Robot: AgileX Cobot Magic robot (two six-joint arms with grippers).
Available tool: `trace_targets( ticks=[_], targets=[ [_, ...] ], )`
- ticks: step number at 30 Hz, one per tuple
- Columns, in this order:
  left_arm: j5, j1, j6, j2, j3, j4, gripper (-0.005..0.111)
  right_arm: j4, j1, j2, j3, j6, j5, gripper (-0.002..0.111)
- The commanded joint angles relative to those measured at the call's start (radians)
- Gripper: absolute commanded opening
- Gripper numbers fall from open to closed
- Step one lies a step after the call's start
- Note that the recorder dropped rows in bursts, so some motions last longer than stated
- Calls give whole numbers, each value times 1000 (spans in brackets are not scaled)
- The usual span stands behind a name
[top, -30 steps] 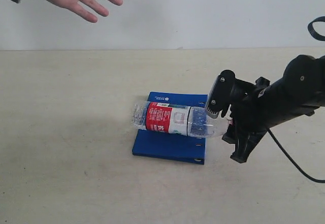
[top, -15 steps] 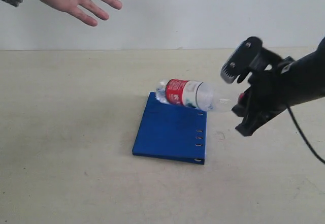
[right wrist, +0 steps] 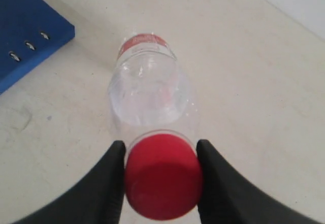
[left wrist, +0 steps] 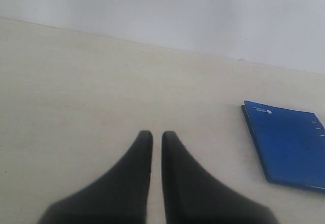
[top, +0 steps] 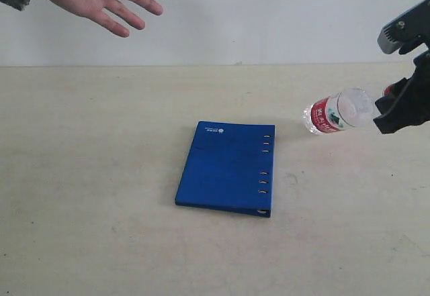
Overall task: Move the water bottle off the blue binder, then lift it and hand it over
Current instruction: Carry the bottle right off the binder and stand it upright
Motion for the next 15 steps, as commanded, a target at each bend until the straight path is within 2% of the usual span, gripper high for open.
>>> trace_targets(
  ticks=[1, 9, 15],
  targets=[
    [-9, -8, 4, -2, 3, -4, 7, 6, -3, -65, -4, 41, -12, 0],
    [-9, -8, 4, -2, 3, -4, 7, 6, -3, -56, -4, 97, -88, 0],
    [-9, -8, 4, -2, 3, -4, 7, 6, -3, -27, -4, 98, -224, 0]
  ],
)
